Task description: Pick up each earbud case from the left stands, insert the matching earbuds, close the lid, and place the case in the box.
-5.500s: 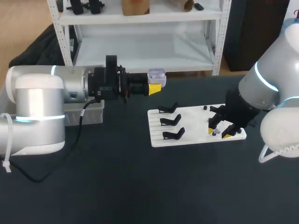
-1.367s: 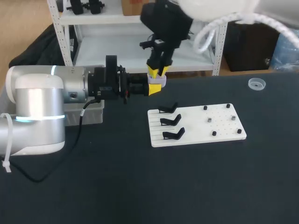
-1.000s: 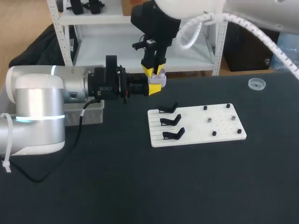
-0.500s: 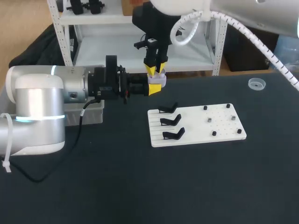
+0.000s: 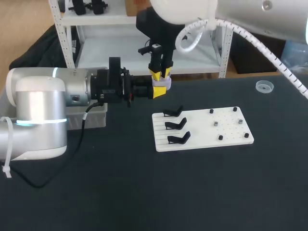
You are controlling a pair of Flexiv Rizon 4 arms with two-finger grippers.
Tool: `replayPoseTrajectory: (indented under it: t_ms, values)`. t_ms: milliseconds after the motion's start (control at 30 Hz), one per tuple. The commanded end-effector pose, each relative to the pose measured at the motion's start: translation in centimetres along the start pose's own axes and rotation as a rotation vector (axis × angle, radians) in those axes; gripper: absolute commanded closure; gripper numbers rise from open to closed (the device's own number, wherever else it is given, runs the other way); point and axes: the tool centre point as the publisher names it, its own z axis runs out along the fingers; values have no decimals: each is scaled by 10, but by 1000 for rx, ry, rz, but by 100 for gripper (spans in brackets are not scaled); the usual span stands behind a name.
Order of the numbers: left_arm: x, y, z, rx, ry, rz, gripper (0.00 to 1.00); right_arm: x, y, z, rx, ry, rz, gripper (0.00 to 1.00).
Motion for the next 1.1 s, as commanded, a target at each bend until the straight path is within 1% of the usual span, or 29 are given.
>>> replayPoseTrajectory:
  t_ms: [33,633,667,700,800,867,967,1100]
  values:
    - [1,0,0,-2,-2,1,100,2,1,1,1,-2,2,100]
    - [1,0,0,-2,-2,1,100,0,2,8,12,4,7,100]
    - [1,0,0,-2,-2,1,100,-1,2,8,12,2,8,90]
    - [1,0,0,-2,-2,1,100,-1,2,7,12,0,8,83]
    - [1,0,0,-2,-2,1,100,-2,3,5,12,-4,9,73]
    - [1,0,0,-2,-2,1,100,-2,3,4,14,-7,7,71]
    - [1,0,0,-2,-2,1,100,-2,4,3,16,-8,3,64]
    - [1,0,0,-2,-2,1,100,-2,5,3,18,-7,1,65]
